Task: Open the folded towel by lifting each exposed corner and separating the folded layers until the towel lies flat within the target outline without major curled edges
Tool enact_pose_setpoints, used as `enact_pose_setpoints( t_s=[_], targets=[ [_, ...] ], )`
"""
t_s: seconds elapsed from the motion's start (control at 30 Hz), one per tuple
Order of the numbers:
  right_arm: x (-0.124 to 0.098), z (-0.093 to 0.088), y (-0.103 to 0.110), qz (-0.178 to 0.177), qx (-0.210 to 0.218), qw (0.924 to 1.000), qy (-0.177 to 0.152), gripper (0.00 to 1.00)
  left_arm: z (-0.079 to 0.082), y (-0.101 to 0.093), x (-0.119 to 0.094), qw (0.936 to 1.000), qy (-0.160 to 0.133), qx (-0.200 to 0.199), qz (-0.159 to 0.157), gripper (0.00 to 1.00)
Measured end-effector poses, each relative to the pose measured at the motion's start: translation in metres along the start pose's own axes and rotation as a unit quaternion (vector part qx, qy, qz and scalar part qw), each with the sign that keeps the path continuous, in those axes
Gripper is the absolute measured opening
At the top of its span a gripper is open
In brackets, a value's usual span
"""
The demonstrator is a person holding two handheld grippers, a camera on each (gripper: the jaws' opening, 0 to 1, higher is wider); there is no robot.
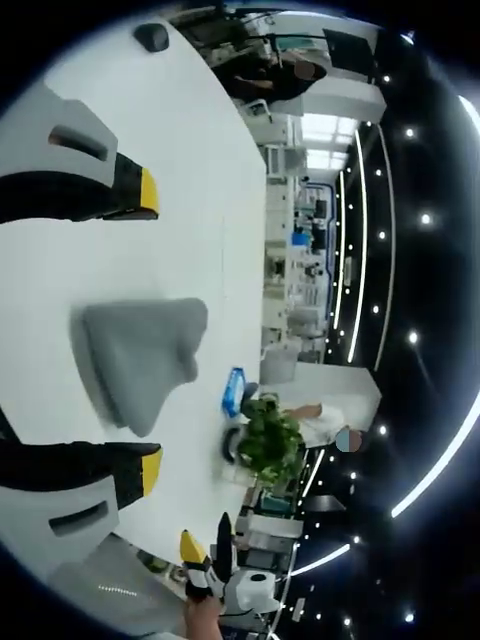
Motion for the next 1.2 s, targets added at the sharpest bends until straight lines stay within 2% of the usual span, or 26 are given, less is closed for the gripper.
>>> enact_pose_setpoints(
  t_s=[1.2],
  targets=[
    [0.0016, -0.0038, 0.0036, 0.003, -0.019, 0.9997, 0.013, 1.0, -0.0034, -0.0021, 0.0002, 1.0, 0.008, 0.0, -0.003, 0.88]
  ],
)
Point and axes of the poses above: the point that each gripper's makers call its tool centre point, and the gripper's own axes: x roughly forward along the fingers, y roughly to its left, z roughly out of its top, the point moved 1 cm from there along -x, roughly backward along the fingers, and after that the axes turned 7 degrees about y, right-handed, at the moved point
